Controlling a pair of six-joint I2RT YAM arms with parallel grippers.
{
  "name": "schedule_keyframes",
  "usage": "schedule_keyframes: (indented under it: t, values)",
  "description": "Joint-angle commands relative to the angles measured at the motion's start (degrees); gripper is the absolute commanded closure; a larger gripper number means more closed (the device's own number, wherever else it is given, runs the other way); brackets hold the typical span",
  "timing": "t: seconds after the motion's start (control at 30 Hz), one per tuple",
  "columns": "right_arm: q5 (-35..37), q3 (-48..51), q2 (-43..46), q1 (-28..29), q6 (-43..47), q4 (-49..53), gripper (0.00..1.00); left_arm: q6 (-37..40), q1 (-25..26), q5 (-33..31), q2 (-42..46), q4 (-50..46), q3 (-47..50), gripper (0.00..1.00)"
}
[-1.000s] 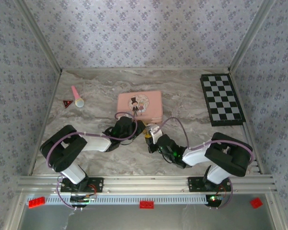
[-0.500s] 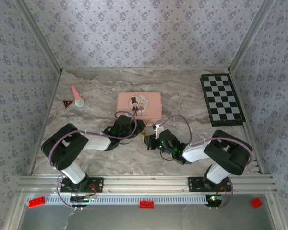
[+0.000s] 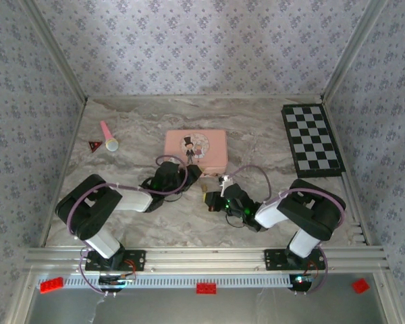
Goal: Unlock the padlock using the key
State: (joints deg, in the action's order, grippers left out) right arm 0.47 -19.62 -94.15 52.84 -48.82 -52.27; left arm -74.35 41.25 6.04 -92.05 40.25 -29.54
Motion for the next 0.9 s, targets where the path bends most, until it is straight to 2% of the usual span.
schedule_keyframes:
  t: [0.0, 0.2, 0.37, 0.43, 0.53, 0.63, 0.73, 0.87]
  values:
    - [1.66, 1.46, -0.35, -0.59, -2.49, -0.81, 1.0, -0.71, -1.06, -0.72, 1.35, -4.95, 1.65, 0.47]
    - [3.74, 2.41, 2.6, -1.12, -0.94, 2.59, 1.0, 4.47, -2.17, -2.7, 9.18, -12.77, 3.41, 0.43]
    - [3.23, 1.22, 7.05, -1.31, 3.22, 10.26, 1.0, 14.99, -2.47, -7.79, 26.0, -28.49, 3.78, 0.44]
    - [-1.15, -0.45, 7.93, -2.26, 6.63, 13.61, 0.95, 19.81, -2.79, -11.15, 33.94, -35.21, 2.81, 0.44]
    - [-4.27, -3.45, 8.62, -3.16, 10.11, 21.6, 0.87, 28.69, -6.77, -12.62, 41.06, -45.49, -1.38, 0.42]
    - [-5.9, -4.44, 8.52, -4.04, 11.77, 24.32, 0.82, 34.99, -13.5, -8.08, 41.73, -49.35, -4.56, 0.4]
    - [-7.01, -5.46, 8.11, -5.19, 12.34, 26.66, 0.8, 39.32, -18.49, -2.15, 37.02, -50.5, -7.84, 0.4]
    - [-7.4, -7.45, 8.66, -5.55, 15.0, 31.1, 0.74, 43.95, -19.81, 2.61, 27.77, -51.96, -13.34, 0.4]
